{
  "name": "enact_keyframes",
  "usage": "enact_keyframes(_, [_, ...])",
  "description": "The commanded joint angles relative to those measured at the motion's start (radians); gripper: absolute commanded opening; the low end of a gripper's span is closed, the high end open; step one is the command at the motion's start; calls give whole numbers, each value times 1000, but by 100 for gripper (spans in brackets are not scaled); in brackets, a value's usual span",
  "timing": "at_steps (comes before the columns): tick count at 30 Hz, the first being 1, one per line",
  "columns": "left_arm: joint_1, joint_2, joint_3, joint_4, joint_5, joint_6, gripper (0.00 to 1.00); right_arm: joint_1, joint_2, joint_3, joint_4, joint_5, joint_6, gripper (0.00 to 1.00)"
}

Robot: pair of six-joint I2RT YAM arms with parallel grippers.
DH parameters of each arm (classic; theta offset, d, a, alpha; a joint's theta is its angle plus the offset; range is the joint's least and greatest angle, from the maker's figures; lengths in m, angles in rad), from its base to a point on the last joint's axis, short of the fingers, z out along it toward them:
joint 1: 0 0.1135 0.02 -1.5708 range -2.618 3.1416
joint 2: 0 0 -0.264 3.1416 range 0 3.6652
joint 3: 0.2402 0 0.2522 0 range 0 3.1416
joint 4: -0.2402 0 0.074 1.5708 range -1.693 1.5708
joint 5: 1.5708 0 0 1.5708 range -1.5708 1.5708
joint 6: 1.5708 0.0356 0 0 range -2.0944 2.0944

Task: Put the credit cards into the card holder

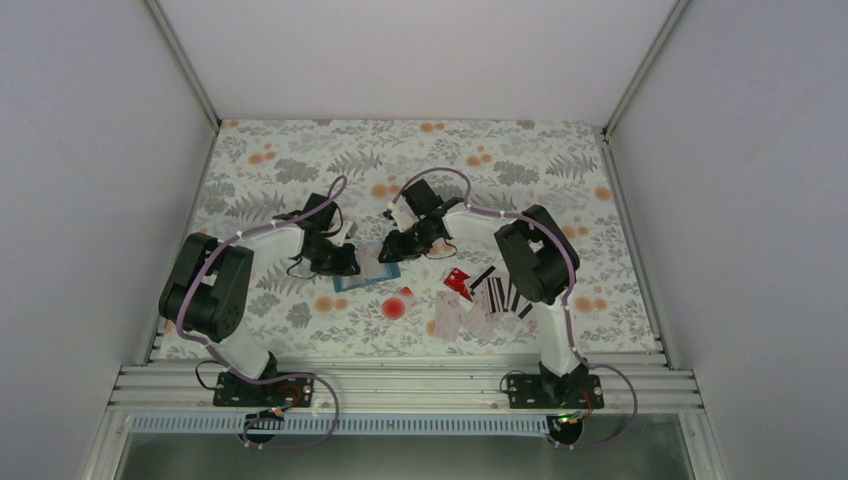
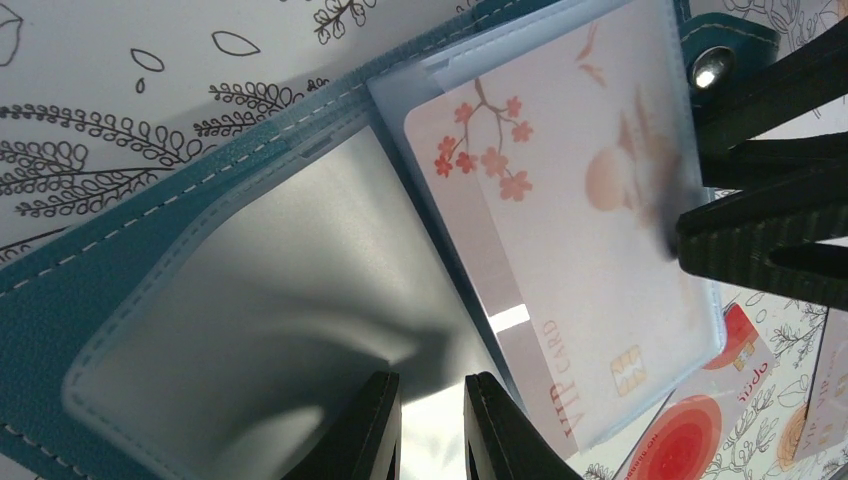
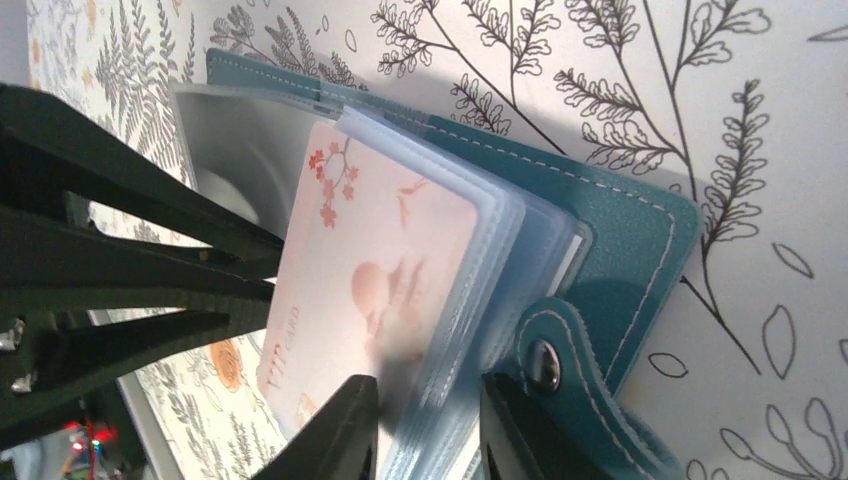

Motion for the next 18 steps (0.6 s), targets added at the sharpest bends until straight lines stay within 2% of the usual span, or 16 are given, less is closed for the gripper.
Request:
enact_keyframes(1, [-18, 80, -44, -24, -31, 17, 19, 19, -2, 8, -23, -3, -18, 23])
enact_keyframes(2, [-19, 82, -42, -24, -31, 17, 19, 19, -4, 2, -17, -10, -18, 17])
enact_keyframes(4, [-19, 81, -40, -24, -28, 17, 19, 19, -12, -11, -2, -30, -15, 13])
enact_keyframes(11, [-19, 66, -35, -24, -22, 11, 19, 19, -40, -41, 56, -139, -19, 13])
enact_keyframes(18, [-19, 60, -32, -27, -21, 8, 19, 19, -23, 1, 69, -210, -11, 30])
